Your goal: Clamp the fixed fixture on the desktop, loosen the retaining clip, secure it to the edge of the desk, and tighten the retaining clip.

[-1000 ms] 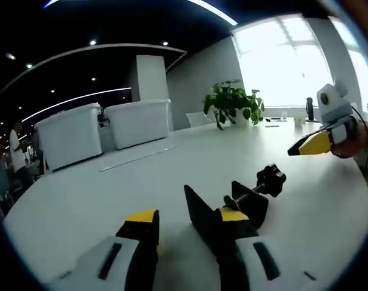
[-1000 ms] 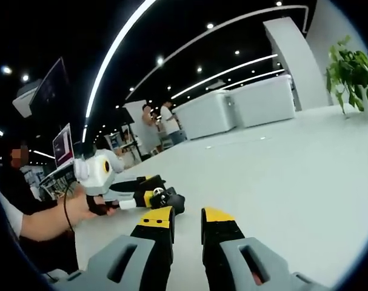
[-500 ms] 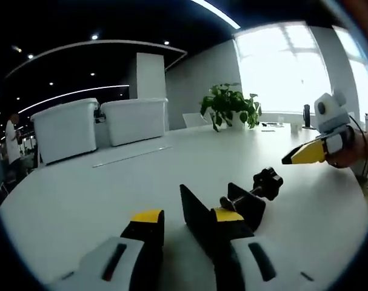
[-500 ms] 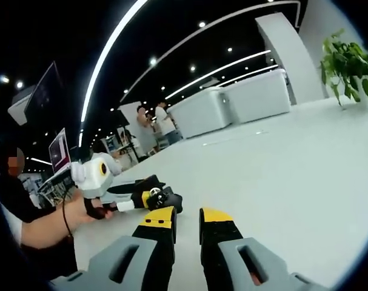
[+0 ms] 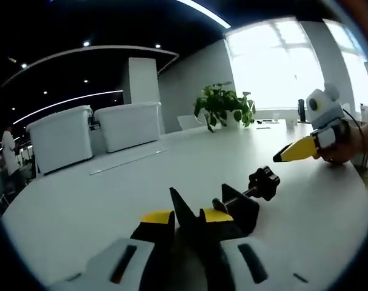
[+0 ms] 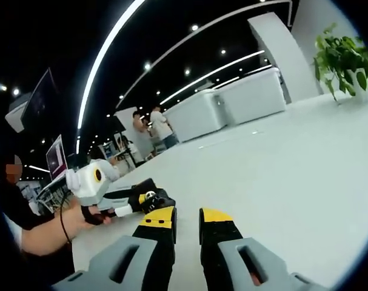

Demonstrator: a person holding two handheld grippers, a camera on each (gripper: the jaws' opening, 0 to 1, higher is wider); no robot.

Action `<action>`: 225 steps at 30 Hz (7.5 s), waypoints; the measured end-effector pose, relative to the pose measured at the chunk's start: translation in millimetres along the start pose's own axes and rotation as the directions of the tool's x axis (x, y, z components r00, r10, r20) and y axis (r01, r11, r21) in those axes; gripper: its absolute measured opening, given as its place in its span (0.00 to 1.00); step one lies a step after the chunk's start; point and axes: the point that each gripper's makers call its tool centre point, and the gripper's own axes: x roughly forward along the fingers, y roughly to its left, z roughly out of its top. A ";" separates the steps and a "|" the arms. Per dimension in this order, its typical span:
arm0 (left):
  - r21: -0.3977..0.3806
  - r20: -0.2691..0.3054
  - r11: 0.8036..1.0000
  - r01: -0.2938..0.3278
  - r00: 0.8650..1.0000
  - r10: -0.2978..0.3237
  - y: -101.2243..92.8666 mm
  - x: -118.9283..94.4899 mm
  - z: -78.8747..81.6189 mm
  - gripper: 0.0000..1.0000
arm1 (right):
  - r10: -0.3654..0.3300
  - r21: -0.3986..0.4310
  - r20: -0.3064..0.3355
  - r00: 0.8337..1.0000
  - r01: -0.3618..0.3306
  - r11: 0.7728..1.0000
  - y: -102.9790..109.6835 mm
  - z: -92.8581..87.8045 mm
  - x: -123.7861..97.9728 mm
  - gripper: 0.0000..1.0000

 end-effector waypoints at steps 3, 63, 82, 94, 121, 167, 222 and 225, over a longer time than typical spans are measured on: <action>0.009 0.004 1.000 -0.004 1.000 0.004 0.1 -0.8 0.5 0.17 | 0.007 -0.041 -0.009 1.000 -0.007 0.999 3.9 -3.3 -0.5 0.15; 0.072 0.019 0.995 -0.070 0.997 0.069 11.8 6.7 2.1 0.08 | 0.145 -0.041 -0.040 0.989 -0.146 0.988 50.6 -13.0 37.0 0.18; 0.026 0.013 0.998 -0.057 0.998 0.057 10.9 5.3 1.7 0.07 | 0.158 -0.077 -0.031 0.987 -0.160 0.984 54.8 -13.4 43.6 0.19; 0.007 0.009 0.999 -0.053 0.999 0.053 7.3 2.1 0.5 0.07 | 0.133 -0.413 0.034 0.990 -0.108 0.904 66.7 -11.2 39.4 0.19; 0.004 0.007 0.999 -0.053 0.999 0.053 7.7 2.1 0.4 0.07 | 0.087 -0.793 0.074 0.993 0.006 0.609 79.0 -12.4 39.2 0.19; 0.003 0.007 0.998 -0.060 0.998 0.060 9.9 0.7 -0.2 0.06 | 0.166 -0.256 0.046 0.985 -0.149 0.955 57.8 -0.6 37.5 0.21; 0.035 0.004 0.991 -0.131 0.991 0.131 9.5 -5.9 -2.9 0.07 | 0.126 -0.544 0.047 0.991 -0.080 0.835 71.5 -12.5 42.5 0.55; 0.041 0.006 0.990 -0.134 0.991 0.134 10.9 -4.6 -2.4 0.07 | 0.133 -0.393 0.092 0.987 -0.086 0.915 61.0 -0.6 36.4 0.41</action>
